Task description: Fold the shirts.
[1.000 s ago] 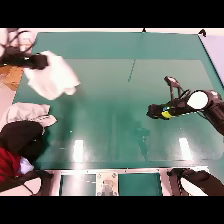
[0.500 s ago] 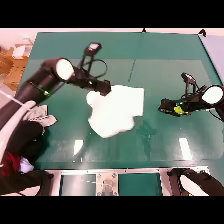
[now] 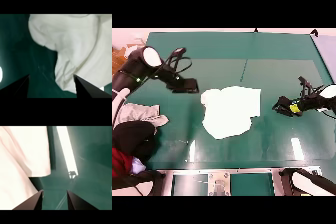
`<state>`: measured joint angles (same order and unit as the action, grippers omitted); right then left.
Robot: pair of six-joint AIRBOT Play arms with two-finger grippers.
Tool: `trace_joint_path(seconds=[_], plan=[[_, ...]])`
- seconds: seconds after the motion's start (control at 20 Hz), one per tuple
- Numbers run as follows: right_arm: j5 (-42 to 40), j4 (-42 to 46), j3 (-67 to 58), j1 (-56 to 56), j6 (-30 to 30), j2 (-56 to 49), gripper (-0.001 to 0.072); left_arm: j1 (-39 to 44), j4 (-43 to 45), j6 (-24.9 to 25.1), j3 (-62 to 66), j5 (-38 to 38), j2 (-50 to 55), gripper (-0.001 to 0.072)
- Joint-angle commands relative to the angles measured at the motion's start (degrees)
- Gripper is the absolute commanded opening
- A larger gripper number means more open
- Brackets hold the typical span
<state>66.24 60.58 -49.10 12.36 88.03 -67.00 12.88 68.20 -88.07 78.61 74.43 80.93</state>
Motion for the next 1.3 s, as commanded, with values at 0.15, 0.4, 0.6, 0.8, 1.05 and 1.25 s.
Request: trace_joint_path(seconds=[0.15,0.4,0.6,0.8,1.05,1.25], plan=[[-3.0,-18.9,-0.1,1.2,-16.0,-17.3,0.0350,-0.1,-12.7,3.1,-19.3,1.2,0.0,0.0626],[-3.9,-25.2,-2.4,0.1,-20.8,-24.5,0.0348,8.7,-18.4,2.9,-29.9,-16.3,0.0,0.0627],[-5.0,-26.1,-4.8,-2.9,-21.2,-26.1,0.0219,13.8,-21.1,2.9,-30.3,-27.0,1.2,0.0475],[-2.1,-26.0,-9.0,-2.1,-22.7,-25.8,0.0014,10.7,-16.7,3.6,-27.0,-20.4,-1.0,0.0028],[4.5,-26.1,-20.3,7.6,-20.5,-17.3,0.0014,0.0,-4.9,0.0,-17.0,-10.6,-13.4,0.0028],[7.8,-27.9,-32.9,12.4,-19.2,-5.7,0.0014,-3.5,-4.8,0.7,-0.8,-10.4,-20.5,0.0028]])
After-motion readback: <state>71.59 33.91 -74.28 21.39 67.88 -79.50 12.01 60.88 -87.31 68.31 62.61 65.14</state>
